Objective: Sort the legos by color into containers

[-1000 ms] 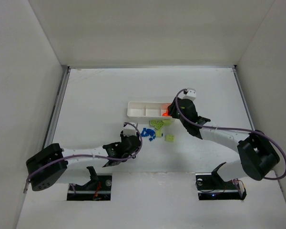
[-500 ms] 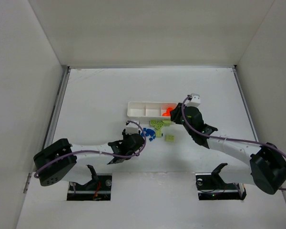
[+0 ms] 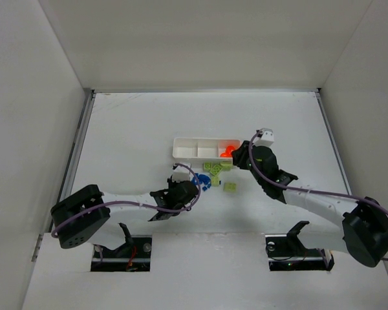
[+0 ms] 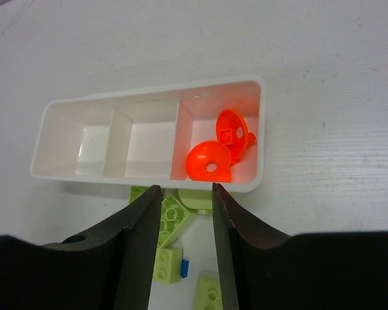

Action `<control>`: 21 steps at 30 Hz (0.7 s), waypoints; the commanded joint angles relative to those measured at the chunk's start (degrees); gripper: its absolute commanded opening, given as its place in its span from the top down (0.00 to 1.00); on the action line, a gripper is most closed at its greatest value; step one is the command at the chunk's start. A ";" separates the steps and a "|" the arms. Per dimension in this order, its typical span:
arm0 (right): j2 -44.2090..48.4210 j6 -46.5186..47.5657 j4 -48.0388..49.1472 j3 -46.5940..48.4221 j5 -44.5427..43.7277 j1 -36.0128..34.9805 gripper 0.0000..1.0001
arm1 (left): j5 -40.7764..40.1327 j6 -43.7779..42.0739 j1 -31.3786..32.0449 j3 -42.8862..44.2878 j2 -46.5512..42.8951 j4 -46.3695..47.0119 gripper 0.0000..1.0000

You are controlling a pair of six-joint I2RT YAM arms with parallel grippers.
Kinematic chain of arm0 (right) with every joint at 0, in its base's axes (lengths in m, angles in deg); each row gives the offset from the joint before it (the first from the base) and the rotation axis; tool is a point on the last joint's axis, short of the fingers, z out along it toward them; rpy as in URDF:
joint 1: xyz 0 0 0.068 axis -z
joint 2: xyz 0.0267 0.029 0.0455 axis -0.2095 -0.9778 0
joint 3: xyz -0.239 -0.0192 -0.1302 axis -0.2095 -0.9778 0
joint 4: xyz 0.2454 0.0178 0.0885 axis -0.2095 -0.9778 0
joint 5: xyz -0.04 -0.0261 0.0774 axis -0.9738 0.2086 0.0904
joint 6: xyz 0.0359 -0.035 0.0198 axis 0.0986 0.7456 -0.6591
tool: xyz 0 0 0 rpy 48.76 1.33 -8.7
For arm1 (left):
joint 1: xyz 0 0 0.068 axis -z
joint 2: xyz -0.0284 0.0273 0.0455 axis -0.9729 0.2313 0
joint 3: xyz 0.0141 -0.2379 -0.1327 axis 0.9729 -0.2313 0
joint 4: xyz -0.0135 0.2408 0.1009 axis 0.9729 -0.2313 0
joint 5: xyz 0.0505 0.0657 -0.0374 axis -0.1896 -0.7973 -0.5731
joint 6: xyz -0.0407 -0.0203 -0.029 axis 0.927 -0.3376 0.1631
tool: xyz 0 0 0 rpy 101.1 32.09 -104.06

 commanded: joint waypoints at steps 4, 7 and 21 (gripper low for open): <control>6.40 -0.01 1.82 -3.32 0.20 0.09 0.57 | -0.56 -0.57 -0.30 4.20 -6.81 -1.68 0.87; 9.92 -0.53 0.51 -5.61 -0.23 0.88 0.57 | 1.11 -1.63 -1.35 7.54 -8.15 -1.95 0.87; 16.08 -6.08 -1.61 -13.61 -1.38 1.50 0.79 | 18.42 -4.00 -9.53 38.19 21.88 7.81 0.86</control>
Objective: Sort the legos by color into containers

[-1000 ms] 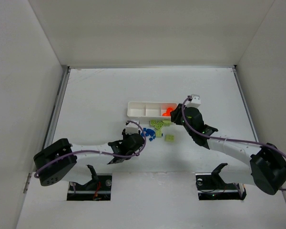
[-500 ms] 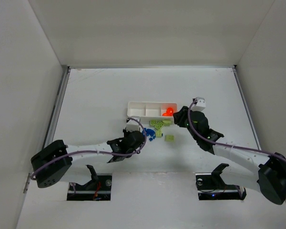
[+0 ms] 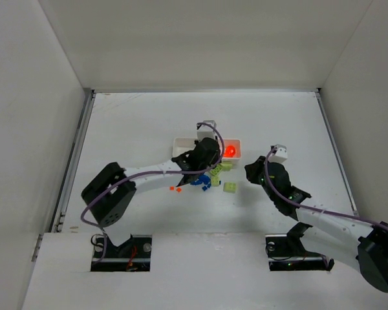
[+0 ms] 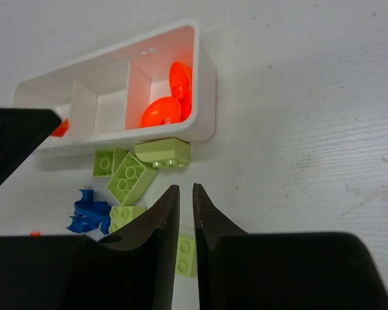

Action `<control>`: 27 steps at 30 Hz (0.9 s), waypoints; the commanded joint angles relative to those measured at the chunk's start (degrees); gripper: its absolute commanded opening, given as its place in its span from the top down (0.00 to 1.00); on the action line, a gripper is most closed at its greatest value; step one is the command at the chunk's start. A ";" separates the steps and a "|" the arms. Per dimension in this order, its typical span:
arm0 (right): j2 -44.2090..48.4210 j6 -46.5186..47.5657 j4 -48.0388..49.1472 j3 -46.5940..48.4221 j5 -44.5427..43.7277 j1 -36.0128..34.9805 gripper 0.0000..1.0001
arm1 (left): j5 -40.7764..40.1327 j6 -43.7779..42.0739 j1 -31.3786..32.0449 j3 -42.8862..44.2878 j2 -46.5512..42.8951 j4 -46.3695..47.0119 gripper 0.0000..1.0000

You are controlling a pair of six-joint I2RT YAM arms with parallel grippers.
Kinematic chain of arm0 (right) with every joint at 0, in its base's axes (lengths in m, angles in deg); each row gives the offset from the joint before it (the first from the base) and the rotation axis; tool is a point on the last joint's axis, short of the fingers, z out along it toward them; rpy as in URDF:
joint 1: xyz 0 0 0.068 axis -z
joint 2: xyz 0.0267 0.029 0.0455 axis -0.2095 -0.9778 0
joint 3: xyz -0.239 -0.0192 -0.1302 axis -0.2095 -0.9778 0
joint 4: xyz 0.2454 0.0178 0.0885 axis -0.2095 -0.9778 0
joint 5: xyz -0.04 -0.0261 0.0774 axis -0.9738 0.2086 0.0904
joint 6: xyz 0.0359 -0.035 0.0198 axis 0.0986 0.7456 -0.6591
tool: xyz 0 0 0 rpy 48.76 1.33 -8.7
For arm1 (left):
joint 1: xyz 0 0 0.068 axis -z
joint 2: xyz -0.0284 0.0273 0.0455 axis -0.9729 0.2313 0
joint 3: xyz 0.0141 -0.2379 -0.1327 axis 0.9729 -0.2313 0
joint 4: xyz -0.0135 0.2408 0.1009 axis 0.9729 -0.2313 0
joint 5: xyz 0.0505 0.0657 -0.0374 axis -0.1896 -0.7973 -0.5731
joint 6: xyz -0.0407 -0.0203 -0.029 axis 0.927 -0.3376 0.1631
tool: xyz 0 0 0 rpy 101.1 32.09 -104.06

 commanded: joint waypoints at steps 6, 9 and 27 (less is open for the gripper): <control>2.73 -1.25 1.37 -0.83 -1.23 -0.20 0.74 | 6.41 -1.38 -1.88 16.27 13.70 1.03 0.74; 2.65 -1.25 1.45 -0.83 -1.23 -0.64 0.69 | 6.33 -1.73 -1.88 17.42 14.24 0.32 0.63; -5.33 -2.47 -14.09 6.37 -1.84 -11.01 0.27 | -4.13 -2.44 -0.92 -20.61 -17.73 5.42 0.56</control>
